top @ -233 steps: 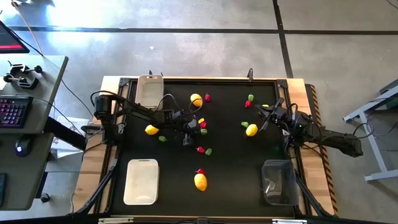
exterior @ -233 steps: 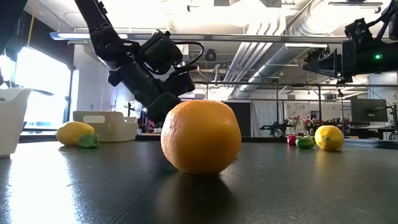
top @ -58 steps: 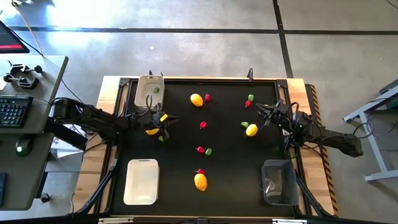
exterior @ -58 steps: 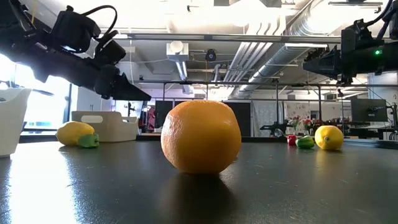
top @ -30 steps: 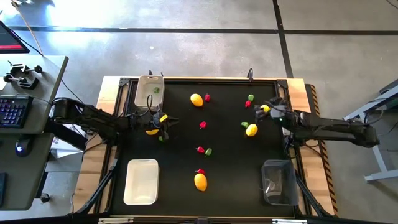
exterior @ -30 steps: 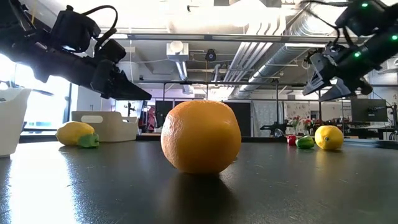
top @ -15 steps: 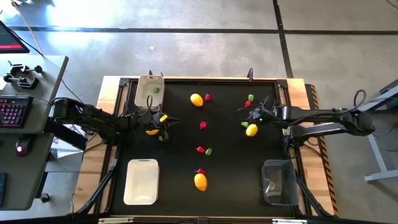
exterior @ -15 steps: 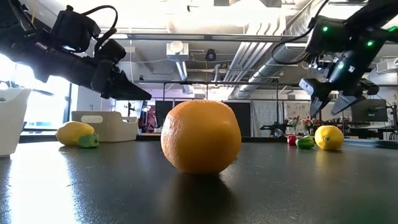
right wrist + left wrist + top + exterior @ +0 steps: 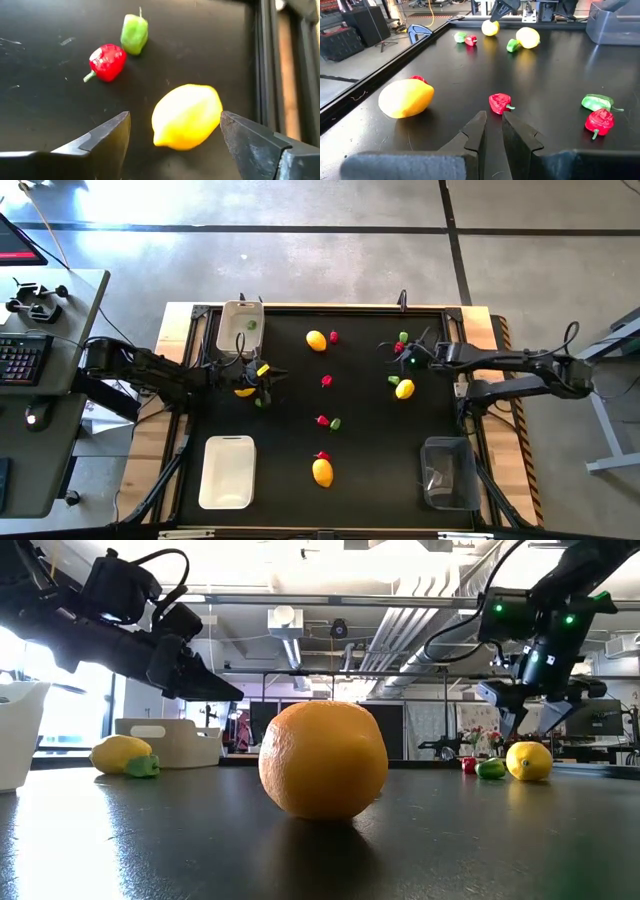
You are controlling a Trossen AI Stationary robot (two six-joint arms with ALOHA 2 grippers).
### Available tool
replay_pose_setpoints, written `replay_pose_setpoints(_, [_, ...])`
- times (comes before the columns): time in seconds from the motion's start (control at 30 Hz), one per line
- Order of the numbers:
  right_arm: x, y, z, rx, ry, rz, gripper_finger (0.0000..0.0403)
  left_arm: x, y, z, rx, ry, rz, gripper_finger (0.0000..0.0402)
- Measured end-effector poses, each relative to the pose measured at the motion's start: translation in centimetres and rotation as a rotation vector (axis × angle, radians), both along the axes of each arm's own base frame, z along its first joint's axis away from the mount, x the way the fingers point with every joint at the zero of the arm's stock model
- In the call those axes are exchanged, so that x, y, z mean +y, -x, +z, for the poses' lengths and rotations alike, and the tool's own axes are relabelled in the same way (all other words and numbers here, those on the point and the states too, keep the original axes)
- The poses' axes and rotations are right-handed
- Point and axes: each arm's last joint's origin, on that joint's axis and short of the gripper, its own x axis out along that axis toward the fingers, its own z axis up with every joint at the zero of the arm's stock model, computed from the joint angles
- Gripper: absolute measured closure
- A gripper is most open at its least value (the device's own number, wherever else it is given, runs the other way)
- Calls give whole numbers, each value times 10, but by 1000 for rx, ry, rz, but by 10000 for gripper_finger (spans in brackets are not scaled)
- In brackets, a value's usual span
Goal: Sort produce into baskets
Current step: Put the yellow lemon into the white bin
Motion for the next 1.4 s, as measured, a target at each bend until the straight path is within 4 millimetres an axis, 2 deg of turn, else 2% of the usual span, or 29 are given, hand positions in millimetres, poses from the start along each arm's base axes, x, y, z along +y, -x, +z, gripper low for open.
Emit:
replay_pose_setpoints(0.13, [-5,2,-1,-85,-95,-87,102,0,0,0,-8,39,6,355])
replay_pose_setpoints(0.3, [-8,4,-2,-157,-127,-205,102,0,0,0,-8,45,7,355])
replay_pose_setpoints(0.67, [-13,17,-9,-90,-164,-396,102,0,1,-4,34,55,8,355])
replay_pose_setpoints(0.97, [-22,17,-16,-25,-161,-393,102,0,1,-4,34,55,8,355])
replay_pose_setpoints(1.17, [-32,12,-21,-6,-156,-317,104,0,2,-5,42,56,8,355])
replay_pose_setpoints(1.4, [-37,14,-26,47,-199,-254,147,-1,2,-6,57,42,3,355])
